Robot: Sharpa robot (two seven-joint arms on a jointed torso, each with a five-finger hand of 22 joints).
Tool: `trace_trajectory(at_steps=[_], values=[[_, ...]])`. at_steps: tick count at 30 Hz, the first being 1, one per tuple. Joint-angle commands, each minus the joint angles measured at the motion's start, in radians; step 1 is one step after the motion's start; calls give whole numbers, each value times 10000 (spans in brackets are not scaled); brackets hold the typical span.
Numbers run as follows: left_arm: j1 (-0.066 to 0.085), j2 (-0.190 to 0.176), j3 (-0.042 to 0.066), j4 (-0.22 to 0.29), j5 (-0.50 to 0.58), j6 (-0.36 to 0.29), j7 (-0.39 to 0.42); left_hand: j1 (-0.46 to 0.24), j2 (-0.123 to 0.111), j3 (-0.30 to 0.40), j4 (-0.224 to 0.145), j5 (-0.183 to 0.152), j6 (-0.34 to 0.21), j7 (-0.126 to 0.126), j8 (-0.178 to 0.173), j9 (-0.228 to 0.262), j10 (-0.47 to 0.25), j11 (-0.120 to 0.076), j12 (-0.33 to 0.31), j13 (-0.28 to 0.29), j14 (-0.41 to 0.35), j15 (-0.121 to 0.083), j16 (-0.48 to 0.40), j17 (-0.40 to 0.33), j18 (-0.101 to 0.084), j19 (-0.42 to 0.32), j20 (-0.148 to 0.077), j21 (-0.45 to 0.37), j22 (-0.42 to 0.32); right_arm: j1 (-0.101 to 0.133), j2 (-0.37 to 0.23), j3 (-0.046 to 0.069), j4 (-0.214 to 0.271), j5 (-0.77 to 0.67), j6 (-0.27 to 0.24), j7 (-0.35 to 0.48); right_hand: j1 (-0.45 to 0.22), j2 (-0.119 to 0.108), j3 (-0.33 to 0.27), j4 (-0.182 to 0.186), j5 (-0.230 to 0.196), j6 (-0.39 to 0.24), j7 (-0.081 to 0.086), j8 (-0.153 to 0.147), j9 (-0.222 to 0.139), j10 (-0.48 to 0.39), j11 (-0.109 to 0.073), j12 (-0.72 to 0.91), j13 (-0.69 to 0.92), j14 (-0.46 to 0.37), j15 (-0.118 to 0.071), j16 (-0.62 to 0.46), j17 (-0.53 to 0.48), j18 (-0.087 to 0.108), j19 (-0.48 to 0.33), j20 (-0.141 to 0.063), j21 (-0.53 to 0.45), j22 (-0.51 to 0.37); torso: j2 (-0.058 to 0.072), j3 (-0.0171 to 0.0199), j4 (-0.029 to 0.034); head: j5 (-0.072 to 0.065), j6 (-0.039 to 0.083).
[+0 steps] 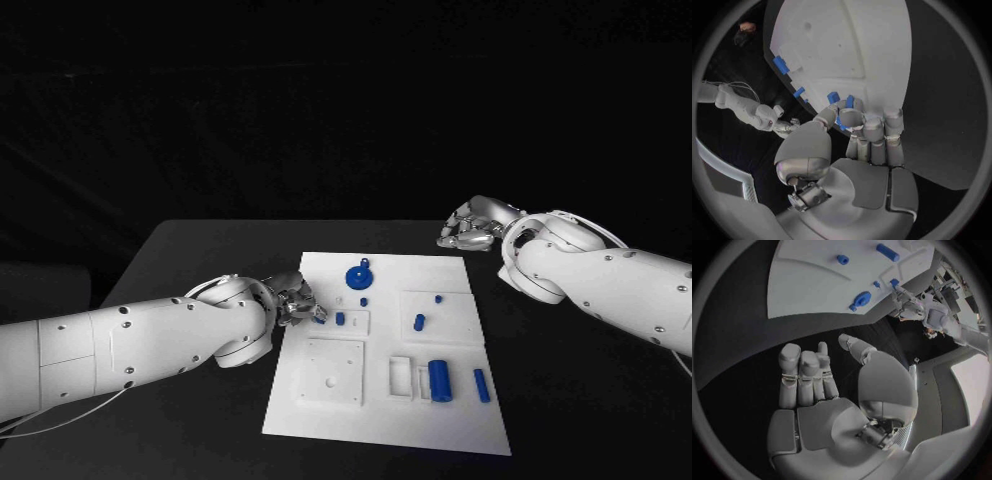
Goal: Assemble the parts on the task board
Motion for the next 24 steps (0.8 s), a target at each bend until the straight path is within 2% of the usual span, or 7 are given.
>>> trace_trajectory(at_steps=[1, 9, 24], values=[[-28, 39, -24, -24, 10, 316, -52, -91, 137, 89, 21, -64, 1679, -902, 134, 816, -235, -242, 73, 15, 633, -653, 42, 29, 180, -94, -993, 27, 179, -5, -2, 4, 4, -29, 105, 71, -90, -27, -56, 7, 67, -15, 72, -36, 9, -86, 8, 29, -15, -20, -47, -34, 16, 830, -48, -18, -68, 116, -2, 8, 0, 4, -3], [-28, 136, -22, -81, 29, 405, 5, -199, 171, 81, 96, -283, 1734, -913, 216, 806, -232, -245, 116, 11, 631, -648, 54, 67, 188, -115, -989, 41, 173, -6, 9, 4, 2, -29, 109, 75, -84, -24, -54, -7, 143, -15, 71, -36, 13, -89, 8, 32, -18, -21, -48, -39, 20, 830, -49, -20, -73, 118, 1, 8, -2, 1, 7], [-27, 198, -20, -70, -382, 667, -2, -194, 201, 126, 74, -301, 1815, -934, 289, 784, -213, -257, 188, 25, 651, -646, 105, 121, 203, -136, -992, 64, 178, -8, 8, 4, -3, -29, 107, 81, -91, -21, -58, -13, 210, -16, 72, -37, 16, -90, 8, 35, -20, -21, -48, -42, 24, 830, -48, -20, -76, 121, 2, 9, 3, -15, -18]])
